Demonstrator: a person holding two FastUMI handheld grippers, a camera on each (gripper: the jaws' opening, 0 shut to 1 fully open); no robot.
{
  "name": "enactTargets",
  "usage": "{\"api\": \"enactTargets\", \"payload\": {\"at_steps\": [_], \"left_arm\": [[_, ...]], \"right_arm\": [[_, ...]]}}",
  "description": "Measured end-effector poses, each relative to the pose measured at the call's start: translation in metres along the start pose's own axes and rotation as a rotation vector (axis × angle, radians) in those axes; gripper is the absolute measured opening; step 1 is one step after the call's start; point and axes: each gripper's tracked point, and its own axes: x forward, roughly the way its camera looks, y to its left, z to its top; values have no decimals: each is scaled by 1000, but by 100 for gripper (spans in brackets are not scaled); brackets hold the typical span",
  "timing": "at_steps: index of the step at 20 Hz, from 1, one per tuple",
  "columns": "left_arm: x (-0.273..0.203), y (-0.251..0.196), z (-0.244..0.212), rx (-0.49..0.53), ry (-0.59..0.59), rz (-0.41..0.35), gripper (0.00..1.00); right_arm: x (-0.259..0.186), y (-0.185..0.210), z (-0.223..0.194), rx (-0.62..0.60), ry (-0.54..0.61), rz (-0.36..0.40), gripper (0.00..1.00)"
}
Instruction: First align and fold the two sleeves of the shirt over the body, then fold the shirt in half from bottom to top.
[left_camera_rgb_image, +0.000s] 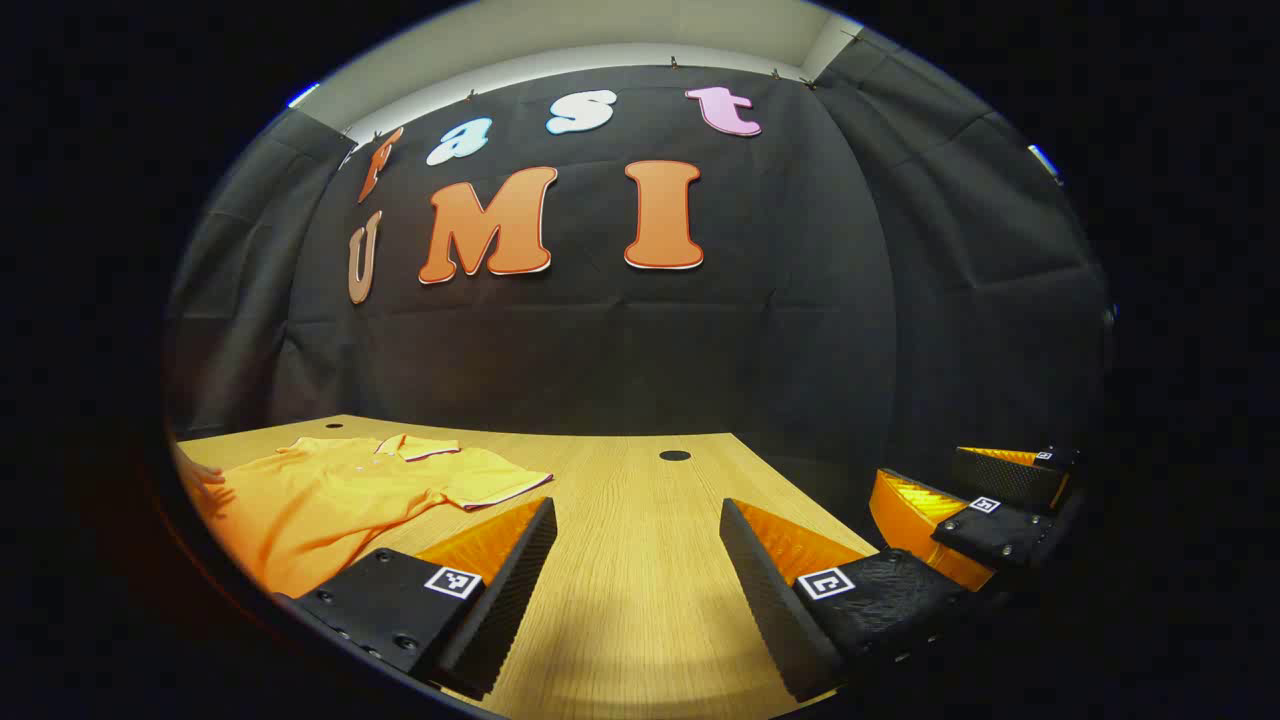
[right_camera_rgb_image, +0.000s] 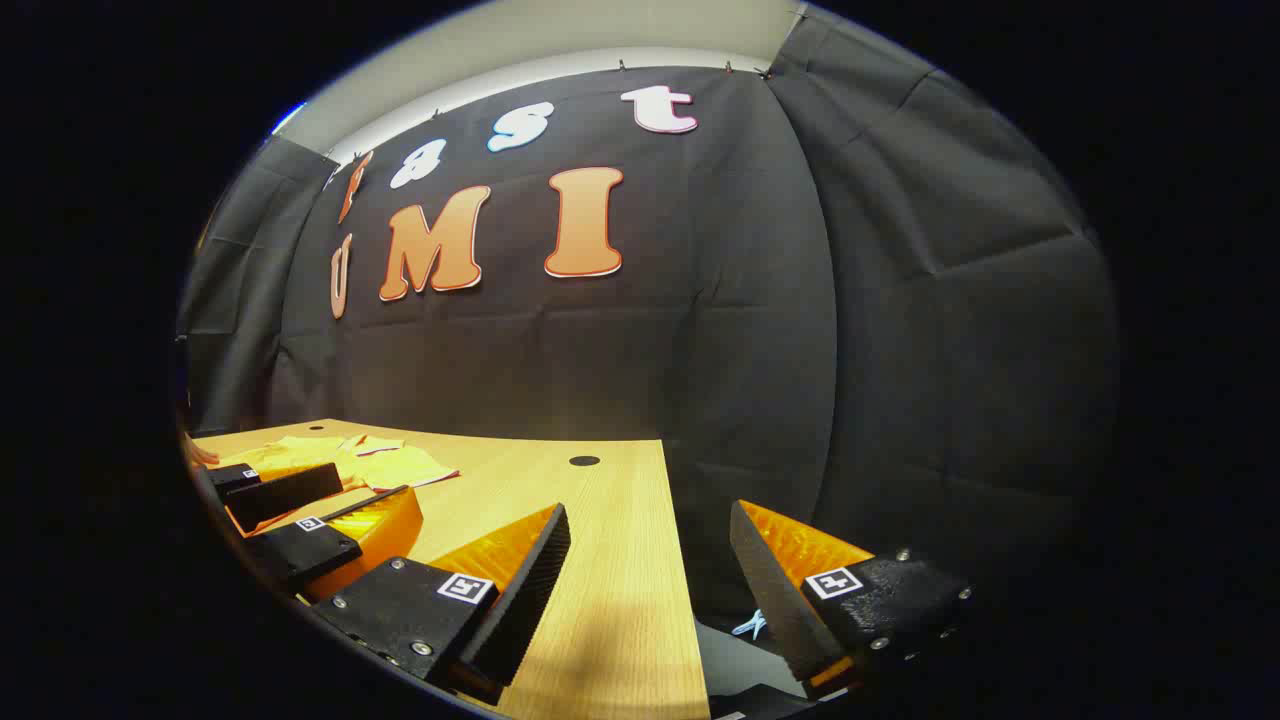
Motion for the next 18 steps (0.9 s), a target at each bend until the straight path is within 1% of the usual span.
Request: {"api": "enactTargets", "payload": {"at_steps": [3,4,5,6,7,8,9,10,11,12,13,14,15,16,17,18], "left_arm": [[0,0,0,0,0,0,99],[0,0,0,0,0,0,99],[0,0,0,0,0,0,99],[0,0,0,0,0,0,99],[0,0,0,0,0,0,99],[0,0,0,0,0,0,99],[0,0,0,0,0,0,99],[0,0,0,0,0,0,99],[0,0,0,-1,0,0,99],[0,0,0,0,0,0,99],[0,0,0,0,1,0,99],[0,0,0,-1,1,0,99],[0,0,0,0,1,0,99],[0,0,0,0,0,0,99],[0,0,0,0,0,0,99],[0,0,0,-1,1,0,99]], "right_arm": [[0,0,0,0,0,0,100],[0,0,0,0,0,0,98],[0,0,0,0,0,0,98],[0,0,0,0,0,0,100],[0,0,0,0,0,0,100],[0,0,0,0,0,0,98],[0,0,0,0,0,0,100],[0,0,0,0,0,0,98],[0,0,0,0,0,0,100],[0,0,0,0,0,0,100],[0,0,0,0,0,0,98],[0,0,0,-1,0,0,98],[0,0,0,0,0,0,100],[0,0,0,0,0,0,98],[0,0,0,0,0,0,100],[0,0,0,0,0,0,100]]}}
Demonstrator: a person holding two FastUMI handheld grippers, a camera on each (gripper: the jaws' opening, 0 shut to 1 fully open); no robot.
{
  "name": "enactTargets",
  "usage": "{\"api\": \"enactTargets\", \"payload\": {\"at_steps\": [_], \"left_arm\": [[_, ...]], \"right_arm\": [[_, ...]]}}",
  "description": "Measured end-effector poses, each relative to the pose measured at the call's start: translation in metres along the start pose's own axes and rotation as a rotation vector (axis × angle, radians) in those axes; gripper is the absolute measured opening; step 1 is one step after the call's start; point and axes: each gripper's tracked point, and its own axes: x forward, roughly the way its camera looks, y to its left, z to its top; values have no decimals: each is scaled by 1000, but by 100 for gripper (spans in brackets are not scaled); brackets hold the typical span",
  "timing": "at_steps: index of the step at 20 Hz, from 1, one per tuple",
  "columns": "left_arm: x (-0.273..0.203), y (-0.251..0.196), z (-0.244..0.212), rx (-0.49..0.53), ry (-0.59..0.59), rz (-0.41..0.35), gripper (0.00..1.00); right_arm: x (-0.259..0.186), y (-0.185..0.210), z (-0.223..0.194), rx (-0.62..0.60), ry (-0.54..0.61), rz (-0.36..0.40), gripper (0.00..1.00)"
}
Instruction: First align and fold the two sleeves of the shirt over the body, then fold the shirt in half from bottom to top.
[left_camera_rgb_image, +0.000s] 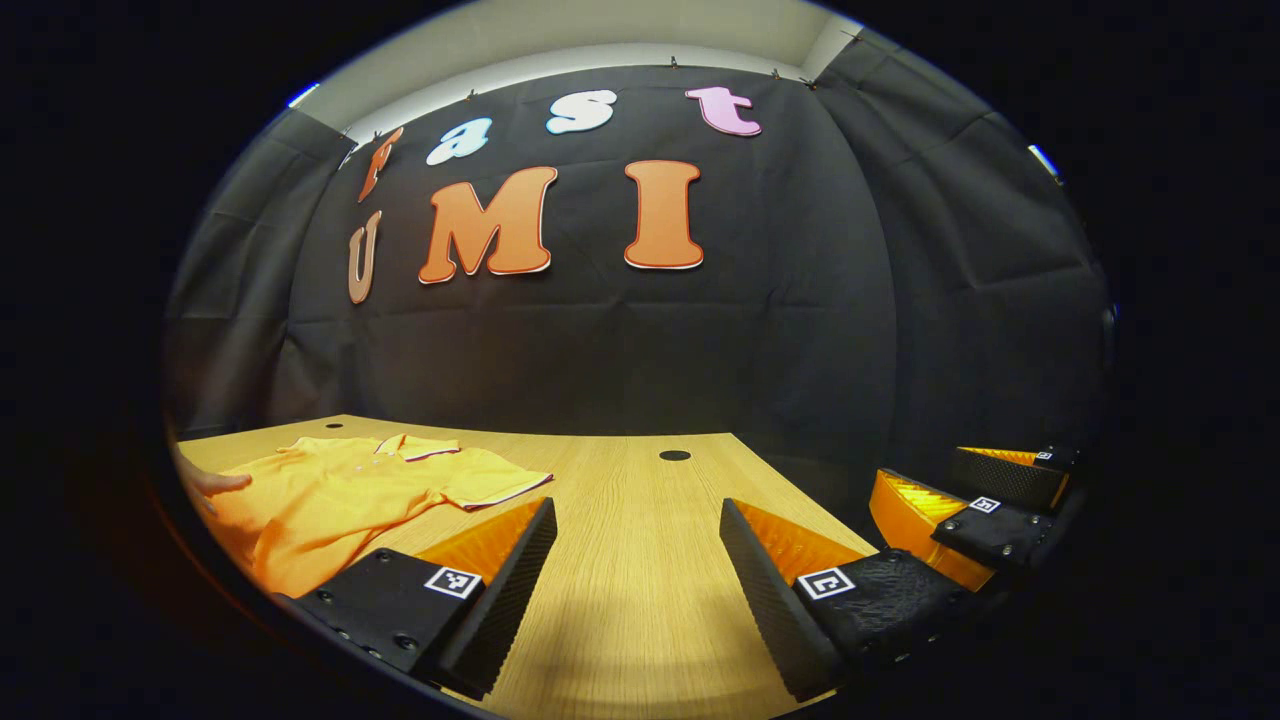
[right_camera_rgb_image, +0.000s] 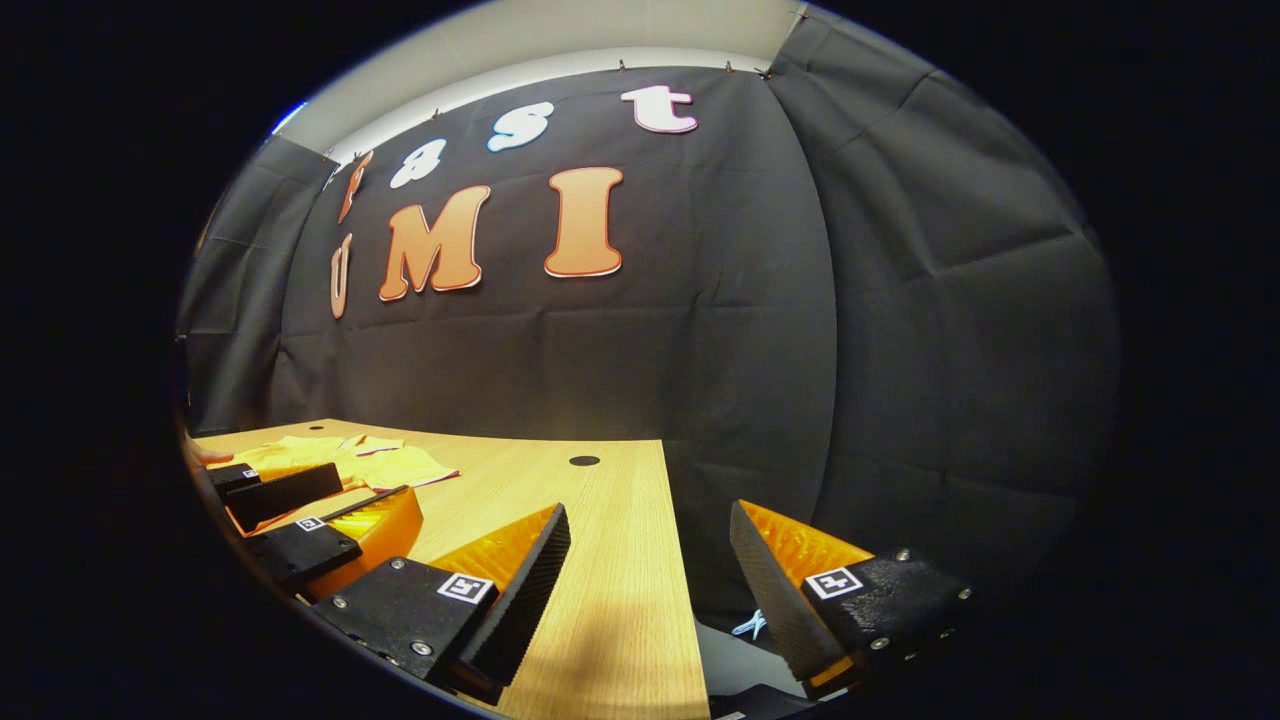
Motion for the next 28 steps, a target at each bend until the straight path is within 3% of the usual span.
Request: {"api": "enactTargets", "payload": {"at_steps": [28], "left_arm": [[0,-1,0,4,-1,-1,99]], "right_arm": [[0,0,0,-1,0,0,98]]}}
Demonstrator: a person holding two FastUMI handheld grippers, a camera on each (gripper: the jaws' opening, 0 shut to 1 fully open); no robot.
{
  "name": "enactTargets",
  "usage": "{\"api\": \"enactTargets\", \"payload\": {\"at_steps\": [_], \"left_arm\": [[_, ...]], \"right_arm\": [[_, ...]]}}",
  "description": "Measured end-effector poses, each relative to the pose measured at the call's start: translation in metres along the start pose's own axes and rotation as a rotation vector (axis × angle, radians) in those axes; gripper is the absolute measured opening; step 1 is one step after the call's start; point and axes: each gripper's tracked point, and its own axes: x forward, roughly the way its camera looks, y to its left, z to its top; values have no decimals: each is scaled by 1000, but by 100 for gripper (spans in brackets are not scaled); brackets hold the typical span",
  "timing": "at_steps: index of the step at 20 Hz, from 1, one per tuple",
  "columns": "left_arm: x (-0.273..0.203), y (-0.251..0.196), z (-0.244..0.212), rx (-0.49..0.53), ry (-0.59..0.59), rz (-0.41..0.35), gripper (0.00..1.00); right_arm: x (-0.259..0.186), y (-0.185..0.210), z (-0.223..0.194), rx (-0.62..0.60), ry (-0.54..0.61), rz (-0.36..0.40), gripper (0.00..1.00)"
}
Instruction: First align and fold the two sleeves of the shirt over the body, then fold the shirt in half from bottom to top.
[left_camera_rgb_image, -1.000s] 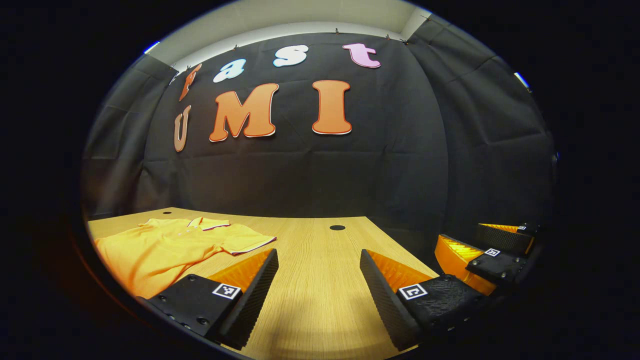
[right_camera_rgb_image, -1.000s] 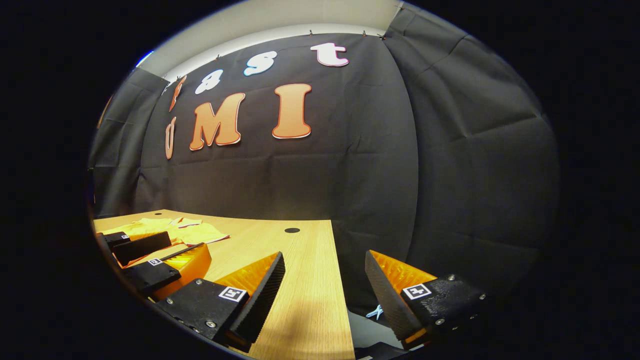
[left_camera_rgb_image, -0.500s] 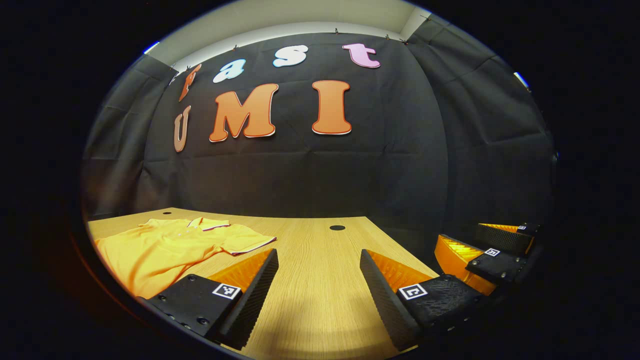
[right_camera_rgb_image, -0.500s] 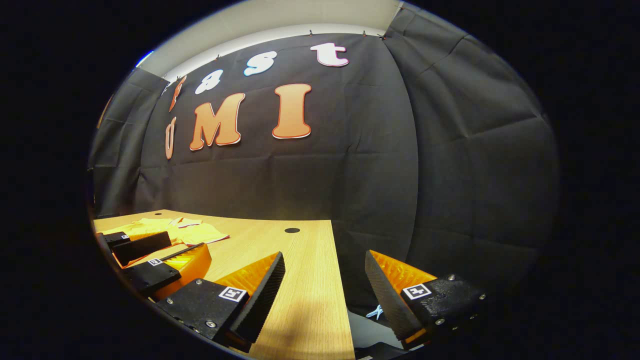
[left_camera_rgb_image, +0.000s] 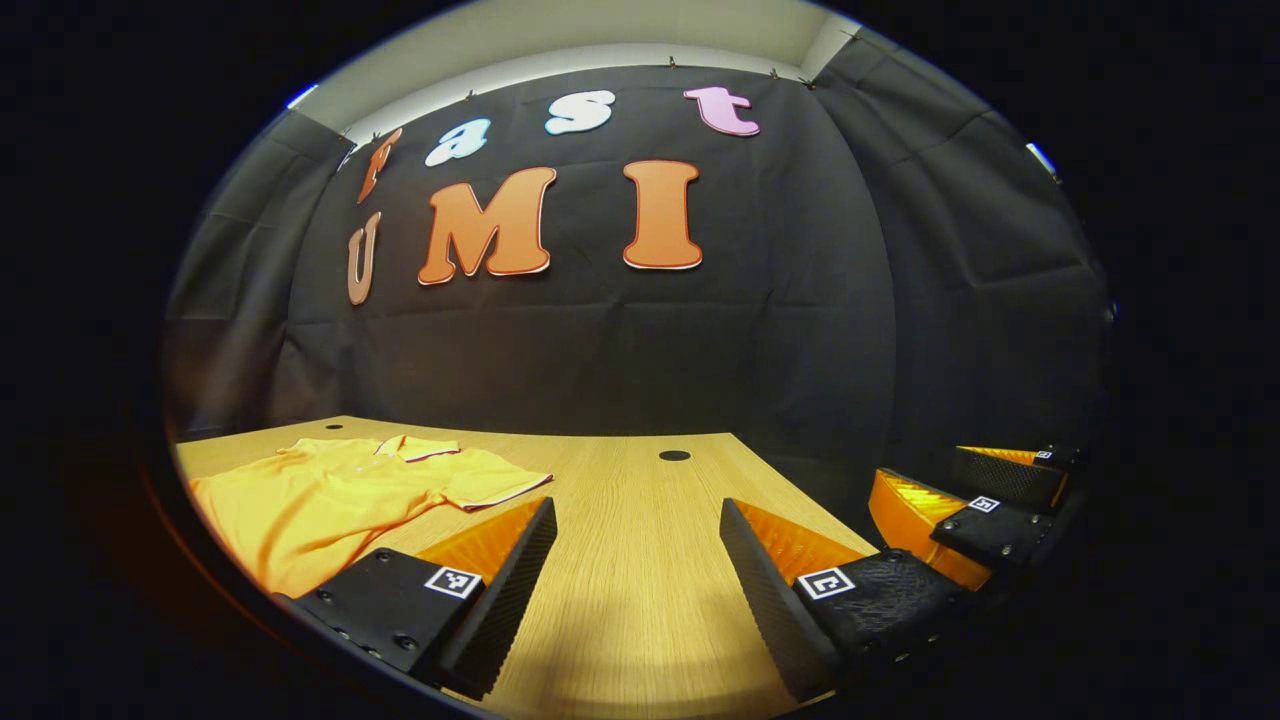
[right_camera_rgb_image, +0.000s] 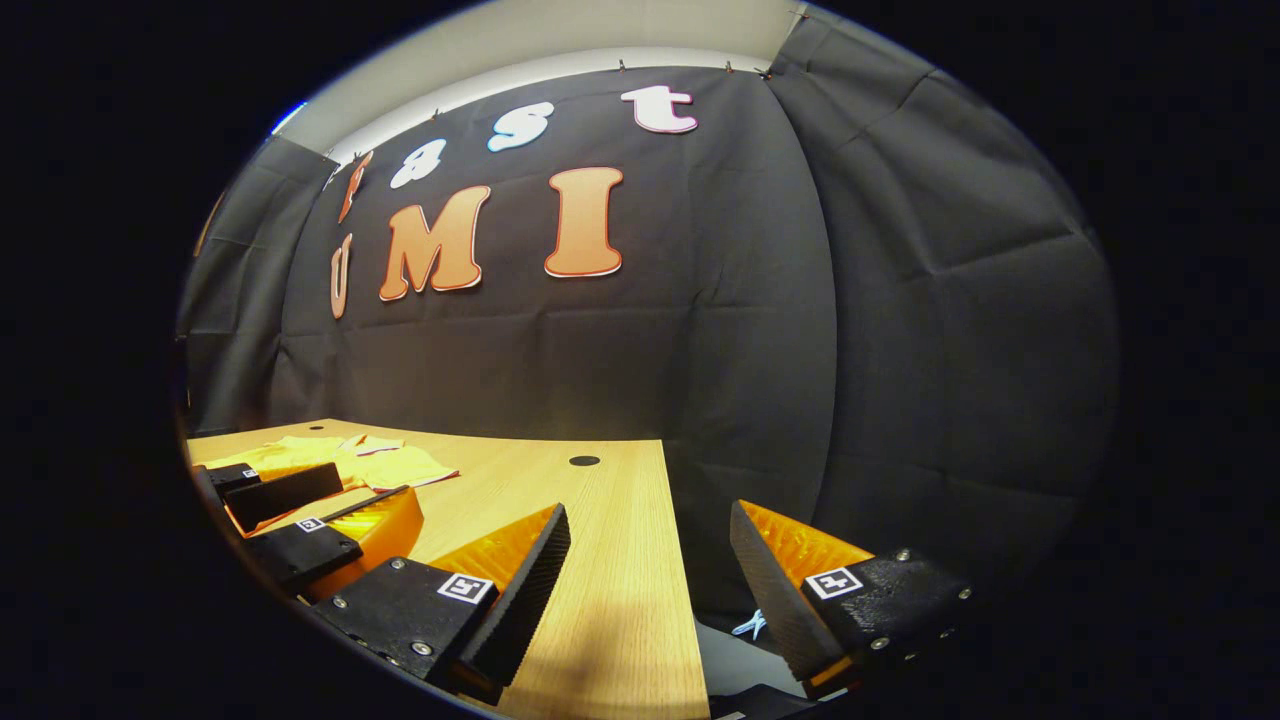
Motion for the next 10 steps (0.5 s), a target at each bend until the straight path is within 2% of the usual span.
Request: {"api": "enactTargets", "payload": {"at_steps": [2,3,4,7,10], "left_arm": [[0,0,0,1,1,0,99],[0,1,1,3,-4,-1,99],[0,0,1,0,0,-1,99],[0,1,0,-1,-4,-6,99],[16,-1,1,13,-1,-9,99]], "right_arm": [[0,0,0,0,1,0,100],[0,0,1,0,-1,0,98],[0,0,0,-1,1,1,100],[6,0,0,-1,3,0,98],[35,2,4,0,-11,-1,98]]}}
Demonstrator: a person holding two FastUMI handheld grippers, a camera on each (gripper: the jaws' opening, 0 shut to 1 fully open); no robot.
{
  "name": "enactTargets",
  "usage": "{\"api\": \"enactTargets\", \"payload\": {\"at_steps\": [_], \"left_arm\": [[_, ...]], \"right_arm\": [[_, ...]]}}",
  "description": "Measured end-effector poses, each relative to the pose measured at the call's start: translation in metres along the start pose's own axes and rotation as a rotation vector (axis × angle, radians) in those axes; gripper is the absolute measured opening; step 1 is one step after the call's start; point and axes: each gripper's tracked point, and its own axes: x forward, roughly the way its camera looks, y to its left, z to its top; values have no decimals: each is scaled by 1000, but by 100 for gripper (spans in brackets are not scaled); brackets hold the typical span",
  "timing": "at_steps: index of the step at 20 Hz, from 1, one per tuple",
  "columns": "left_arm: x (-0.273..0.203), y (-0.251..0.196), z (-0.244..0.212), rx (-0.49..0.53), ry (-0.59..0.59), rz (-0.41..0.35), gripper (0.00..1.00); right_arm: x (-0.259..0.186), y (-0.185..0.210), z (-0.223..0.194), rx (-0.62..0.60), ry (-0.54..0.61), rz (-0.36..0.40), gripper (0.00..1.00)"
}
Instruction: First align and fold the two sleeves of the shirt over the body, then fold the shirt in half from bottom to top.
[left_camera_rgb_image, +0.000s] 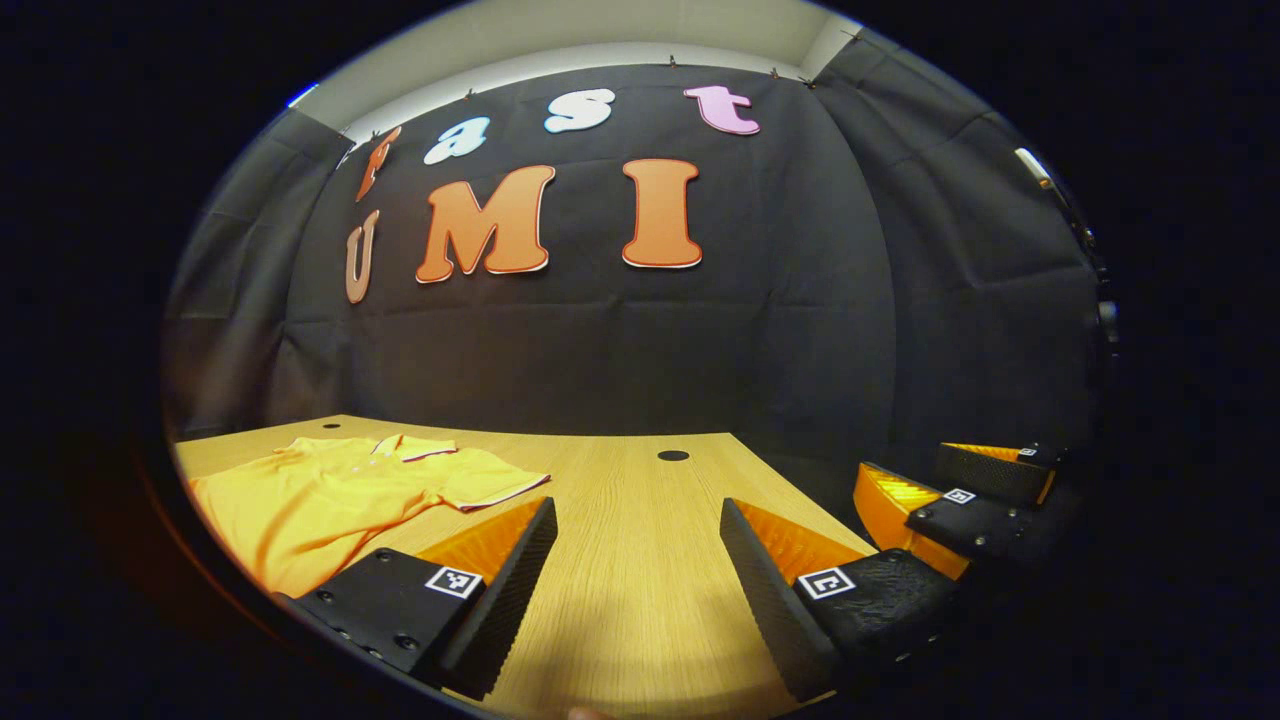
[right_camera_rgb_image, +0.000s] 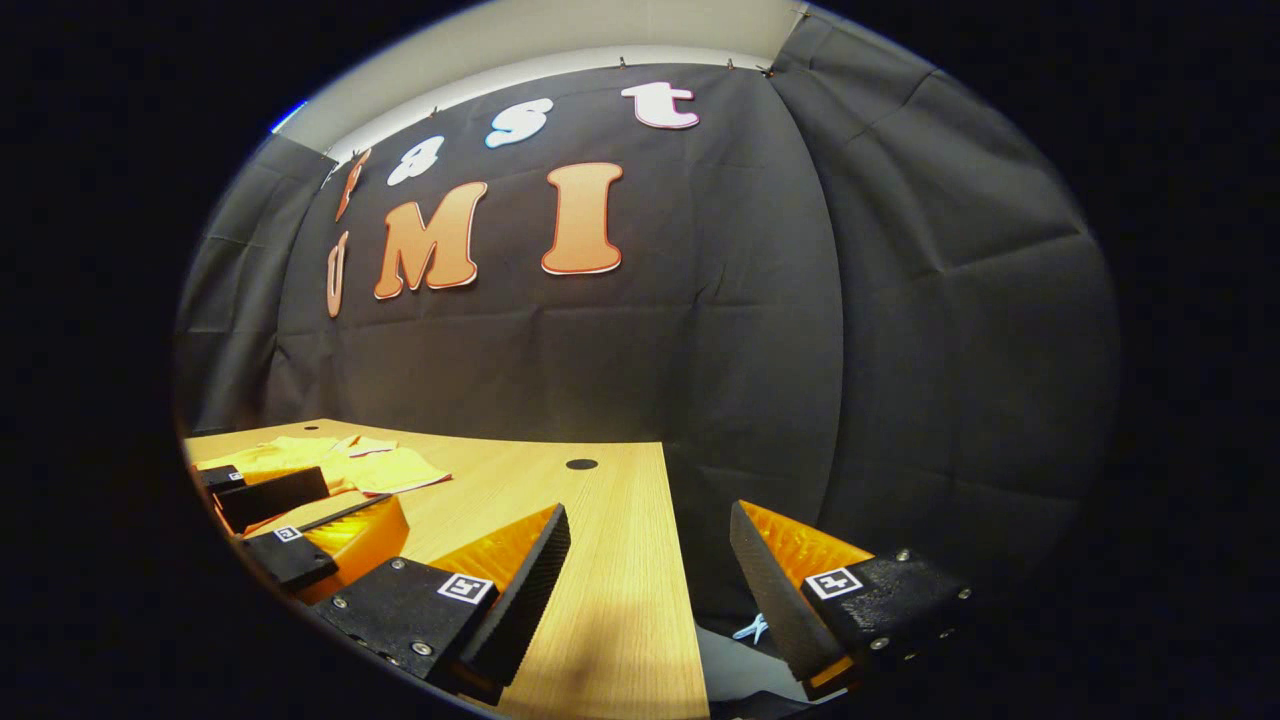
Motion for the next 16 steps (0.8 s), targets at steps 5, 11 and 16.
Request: {"api": "enactTargets", "payload": {"at_steps": [5,11,16], "left_arm": [[84,-15,14,-12,12,-94,99],[47,29,133,-24,33,-210,99],[-2,84,250,-129,-76,-386,99]], "right_arm": [[26,-18,68,4,-131,-84,100],[-71,-26,167,-12,-157,-264,100],[-166,-4,224,16,-117,-461,97]]}}
